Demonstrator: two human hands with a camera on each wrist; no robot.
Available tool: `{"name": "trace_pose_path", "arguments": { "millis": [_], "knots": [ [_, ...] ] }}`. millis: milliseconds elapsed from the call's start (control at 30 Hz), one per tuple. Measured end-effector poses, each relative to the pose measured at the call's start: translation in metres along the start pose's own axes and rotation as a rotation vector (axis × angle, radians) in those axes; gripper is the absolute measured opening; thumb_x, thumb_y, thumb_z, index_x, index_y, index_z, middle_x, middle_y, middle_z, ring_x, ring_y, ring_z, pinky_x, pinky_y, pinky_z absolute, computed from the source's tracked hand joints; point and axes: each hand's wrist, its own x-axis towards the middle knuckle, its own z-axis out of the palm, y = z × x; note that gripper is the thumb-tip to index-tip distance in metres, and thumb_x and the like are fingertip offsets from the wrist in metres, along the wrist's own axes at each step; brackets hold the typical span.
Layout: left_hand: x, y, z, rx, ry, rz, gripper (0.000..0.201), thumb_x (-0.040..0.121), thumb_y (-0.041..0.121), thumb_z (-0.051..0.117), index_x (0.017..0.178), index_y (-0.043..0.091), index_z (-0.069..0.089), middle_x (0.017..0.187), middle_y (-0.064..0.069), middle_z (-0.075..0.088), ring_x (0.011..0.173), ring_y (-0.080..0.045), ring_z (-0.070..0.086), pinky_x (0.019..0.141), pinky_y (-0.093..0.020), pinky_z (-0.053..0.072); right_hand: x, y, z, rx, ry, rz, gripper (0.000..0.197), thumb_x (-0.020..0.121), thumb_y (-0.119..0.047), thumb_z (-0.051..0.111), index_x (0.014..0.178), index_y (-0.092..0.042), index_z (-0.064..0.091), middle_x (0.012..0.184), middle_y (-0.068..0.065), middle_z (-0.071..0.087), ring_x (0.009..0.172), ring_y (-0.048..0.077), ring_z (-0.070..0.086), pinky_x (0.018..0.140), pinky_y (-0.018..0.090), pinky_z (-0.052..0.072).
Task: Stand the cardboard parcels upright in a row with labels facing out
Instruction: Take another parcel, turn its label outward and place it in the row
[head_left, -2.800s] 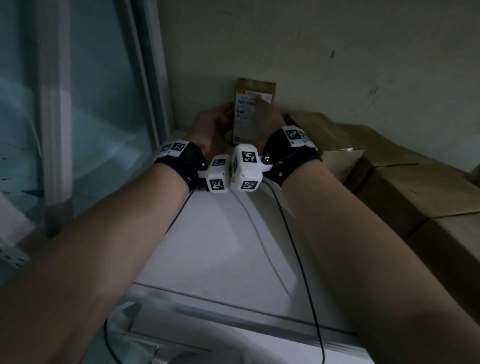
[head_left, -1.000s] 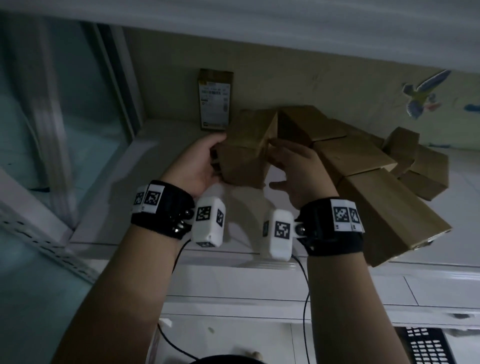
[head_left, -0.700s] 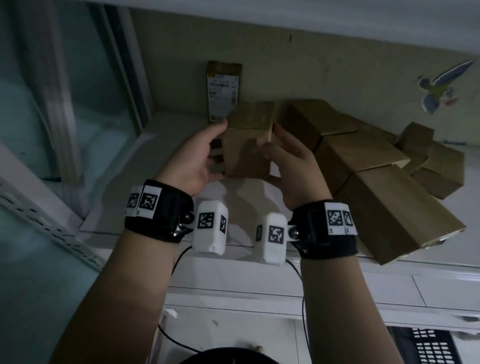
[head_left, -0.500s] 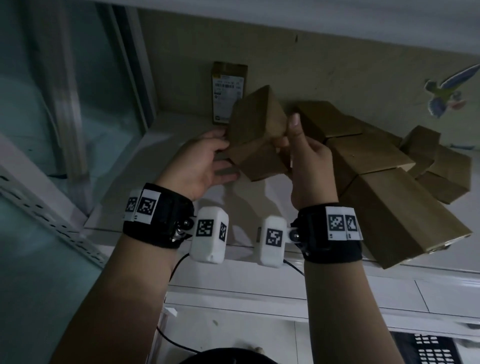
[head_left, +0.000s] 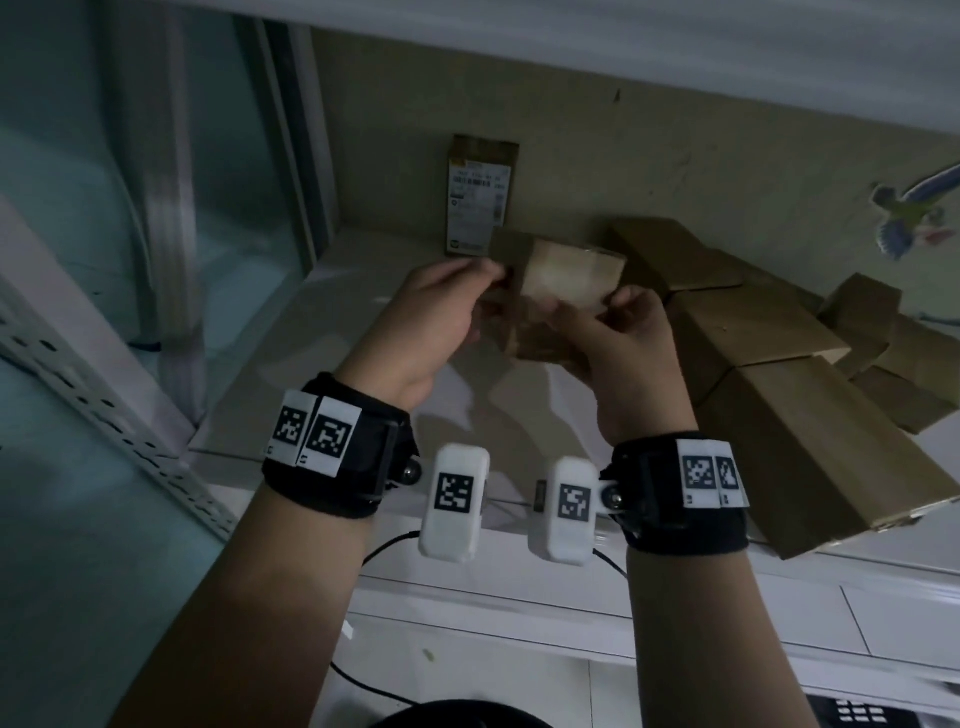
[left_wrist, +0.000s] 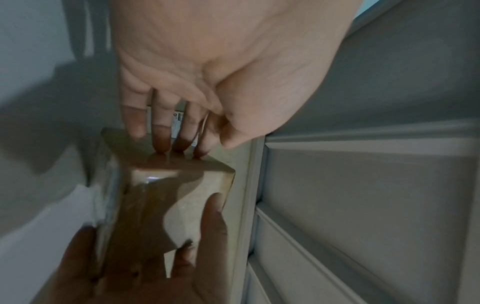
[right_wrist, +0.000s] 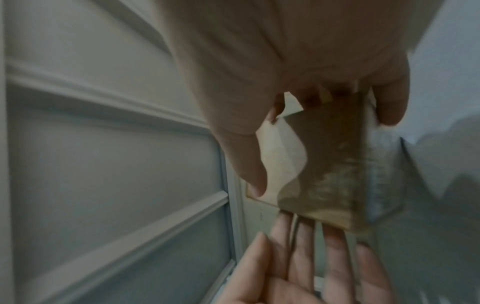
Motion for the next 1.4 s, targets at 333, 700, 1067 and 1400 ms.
{"name": "trace_pose_path", "arguments": {
  "millis": [333, 700, 1067, 1400],
  "knots": [
    [-0.006, 0.012, -0.005, -0.035, -0.053, 0.068, 0.017, 0.096, 0.037, 0.077, 0.111, 0.032, 0.072, 0.11, 0.013, 0.082, 0.107, -0.008, 0.077, 0.103, -0.035, 0.058, -0.006, -0.009, -0.004, -0.057, -0.007, -0.022, 0.022, 0.098, -0.021, 0.068, 0.112, -0.004, 0.071, 0.117, 0.013, 0.077, 0.113, 0.025, 0.072, 0.088, 0.037, 0.048],
    [0.0, -0.001, -0.014, 0.051, 0.037, 0.114, 0.079, 0.064, 0.032, 0.099, 0.134, 0.028, 0.063, 0.12, 0.01, 0.079, 0.112, -0.008, 0.075, 0.101, -0.037, 0.06, -0.005, -0.003, 0.01, 0.057, -0.067, -0.008, 0.024, 0.102, -0.013, 0.063, 0.124, -0.006, 0.068, 0.113, 0.009, 0.073, 0.104, 0.015, 0.071, 0.089, 0.038, 0.055],
    [-0.012, 0.0, -0.013, 0.012, -0.262, 0.435, 0.018, 0.089, -0.003, 0.071, 0.095, 0.013, 0.076, 0.112, 0.001, 0.082, 0.139, -0.012, 0.06, 0.125, -0.038, 0.038, 0.003, 0.004, -0.005, 0.255, -0.09, 0.183, 0.083, 0.086, -0.056, 0.079, 0.147, -0.005, 0.055, 0.146, 0.024, 0.061, 0.135, 0.039, 0.062, 0.107, 0.068, 0.05],
    [-0.016, 0.004, -0.004, -0.27, -0.146, 0.572, 0.025, 0.095, -0.003, 0.062, 0.117, 0.005, 0.068, 0.138, -0.018, 0.067, 0.137, -0.034, 0.061, 0.115, -0.055, 0.048, 0.002, 0.014, -0.009, 0.514, -0.205, 0.399, 0.069, 0.096, -0.045, 0.068, 0.156, -0.015, 0.051, 0.156, 0.019, 0.055, 0.147, 0.038, 0.05, 0.122, 0.062, 0.034]
  ]
}}
